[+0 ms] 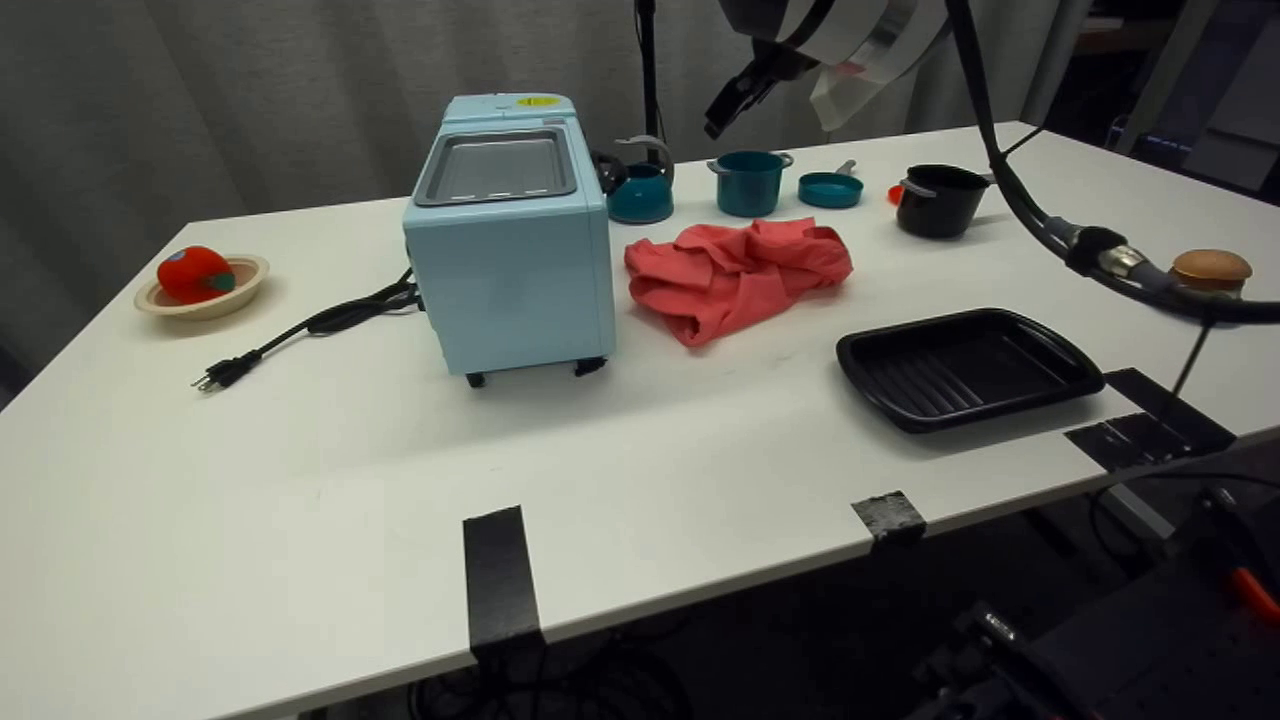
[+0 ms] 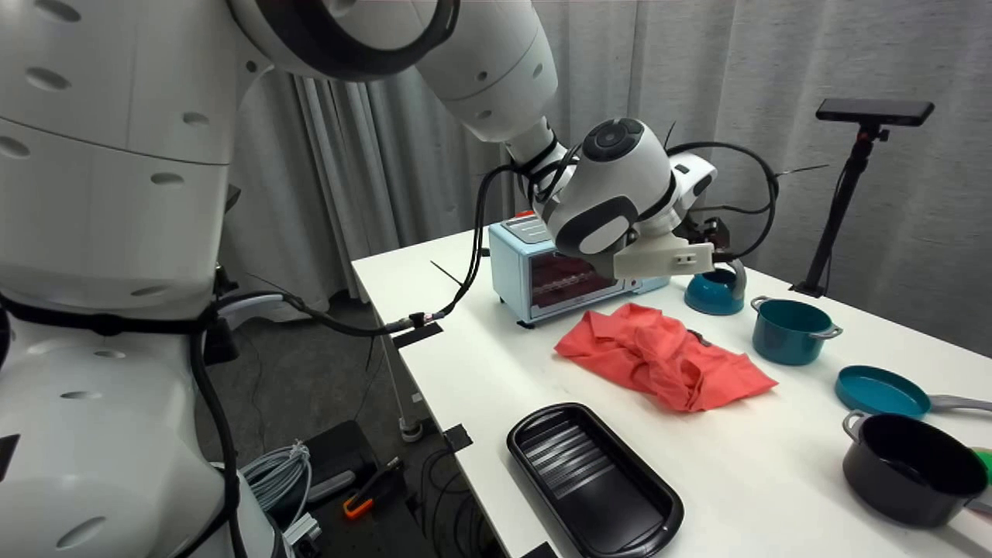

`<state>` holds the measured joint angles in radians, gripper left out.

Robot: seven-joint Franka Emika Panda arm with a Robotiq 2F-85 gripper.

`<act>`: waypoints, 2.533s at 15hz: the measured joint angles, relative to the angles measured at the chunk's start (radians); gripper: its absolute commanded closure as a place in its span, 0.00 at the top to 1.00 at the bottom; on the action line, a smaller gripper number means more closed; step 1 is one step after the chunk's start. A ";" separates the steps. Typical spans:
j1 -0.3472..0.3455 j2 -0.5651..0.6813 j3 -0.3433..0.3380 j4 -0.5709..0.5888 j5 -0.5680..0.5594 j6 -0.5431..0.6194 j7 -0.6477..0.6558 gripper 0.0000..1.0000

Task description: Fold the shirt

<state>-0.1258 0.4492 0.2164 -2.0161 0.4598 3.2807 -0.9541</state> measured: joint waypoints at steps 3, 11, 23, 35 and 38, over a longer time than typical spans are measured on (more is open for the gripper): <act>0.004 -0.022 -0.018 -0.025 0.001 -0.023 0.005 1.00; 0.006 -0.218 -0.058 -0.169 0.002 -0.231 0.064 1.00; -0.008 -0.535 -0.127 -0.322 -0.021 -0.533 0.112 1.00; -0.009 -0.551 -0.128 -0.341 -0.021 -0.536 0.112 1.00; -0.009 -0.551 -0.128 -0.341 -0.021 -0.536 0.112 1.00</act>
<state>-0.1346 -0.1022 0.0883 -2.3568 0.4388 2.7451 -0.8417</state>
